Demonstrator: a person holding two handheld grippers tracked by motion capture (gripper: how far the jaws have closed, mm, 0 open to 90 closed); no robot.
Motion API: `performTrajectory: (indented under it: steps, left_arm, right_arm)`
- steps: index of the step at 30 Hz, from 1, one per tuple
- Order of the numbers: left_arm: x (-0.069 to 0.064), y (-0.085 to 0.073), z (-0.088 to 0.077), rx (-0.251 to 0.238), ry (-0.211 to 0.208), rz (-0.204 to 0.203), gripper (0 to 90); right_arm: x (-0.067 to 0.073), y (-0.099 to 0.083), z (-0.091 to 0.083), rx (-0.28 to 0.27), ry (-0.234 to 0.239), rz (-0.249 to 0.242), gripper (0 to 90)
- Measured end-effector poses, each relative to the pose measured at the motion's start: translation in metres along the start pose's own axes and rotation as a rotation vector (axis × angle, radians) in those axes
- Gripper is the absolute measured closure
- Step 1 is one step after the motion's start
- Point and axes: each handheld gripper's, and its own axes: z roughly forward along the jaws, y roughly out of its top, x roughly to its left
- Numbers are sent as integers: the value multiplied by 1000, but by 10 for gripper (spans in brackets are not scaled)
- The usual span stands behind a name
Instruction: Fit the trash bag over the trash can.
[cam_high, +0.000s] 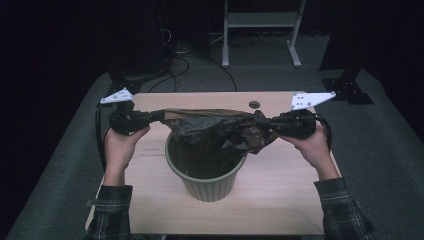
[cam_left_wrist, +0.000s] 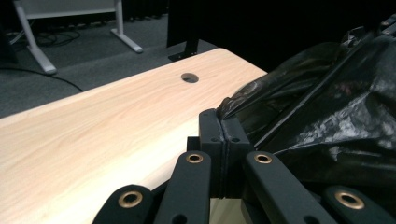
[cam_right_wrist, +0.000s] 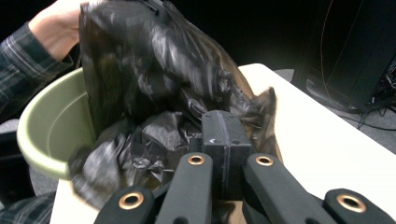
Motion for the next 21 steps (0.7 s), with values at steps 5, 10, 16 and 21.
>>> performTrajectory:
  steps: [5,10,16,21]
  left_arm:
    - [-5,-17,-9,18,13,8,899]
    - [-9,-31,-12,34,-2,9,897]
    - [-7,-32,-15,33,-1,-1,894]
    - [-8,-31,-11,39,-8,3,894]
  right_arm:
    - [14,-10,-3,-7,43,-1,900]
    - [30,-22,-1,5,63,-22,900]
    - [24,-16,-18,-85,-5,-9,721]
    - [9,-1,-23,-102,-59,12,614]
